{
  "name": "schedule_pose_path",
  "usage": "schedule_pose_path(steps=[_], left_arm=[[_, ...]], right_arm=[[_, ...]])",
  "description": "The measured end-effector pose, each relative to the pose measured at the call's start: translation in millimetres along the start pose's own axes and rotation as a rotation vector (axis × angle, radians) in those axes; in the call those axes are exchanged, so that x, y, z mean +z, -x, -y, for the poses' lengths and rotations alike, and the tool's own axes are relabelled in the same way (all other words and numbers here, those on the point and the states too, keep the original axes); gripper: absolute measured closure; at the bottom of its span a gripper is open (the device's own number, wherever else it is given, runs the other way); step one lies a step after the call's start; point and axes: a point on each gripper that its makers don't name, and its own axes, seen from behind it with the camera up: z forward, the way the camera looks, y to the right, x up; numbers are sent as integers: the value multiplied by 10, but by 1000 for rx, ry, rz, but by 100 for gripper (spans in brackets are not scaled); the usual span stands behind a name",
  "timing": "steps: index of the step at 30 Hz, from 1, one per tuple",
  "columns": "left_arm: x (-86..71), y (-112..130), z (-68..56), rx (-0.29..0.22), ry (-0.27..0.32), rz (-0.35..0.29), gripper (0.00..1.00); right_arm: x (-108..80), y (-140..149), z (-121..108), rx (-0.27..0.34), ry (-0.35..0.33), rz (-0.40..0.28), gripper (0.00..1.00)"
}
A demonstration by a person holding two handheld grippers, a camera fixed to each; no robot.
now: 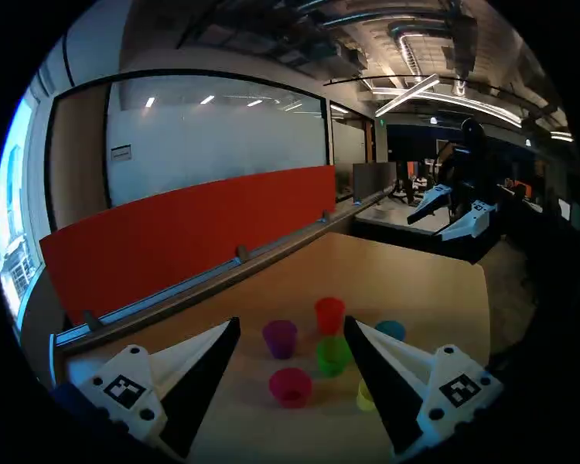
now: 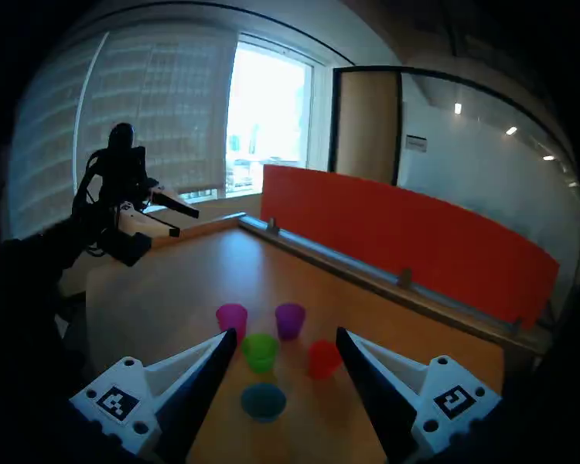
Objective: Pour water
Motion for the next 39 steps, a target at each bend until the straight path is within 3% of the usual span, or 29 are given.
schedule_pose_path(steps=[9, 17, 26, 39], left_arm=[[101, 198, -27, -12, 18, 42, 0], [192, 406, -66, -9, 30, 74, 0], [308, 637, -81, -17, 41, 98, 0], [439, 946, -147, 12, 59, 145, 0]], right_arm=[[126, 331, -4, 14, -16, 84, 0], [220, 489, 16, 24, -30, 118, 0], [379, 831, 65, -2, -47, 188, 0], [592, 1181, 123, 19, -73, 231, 0]])
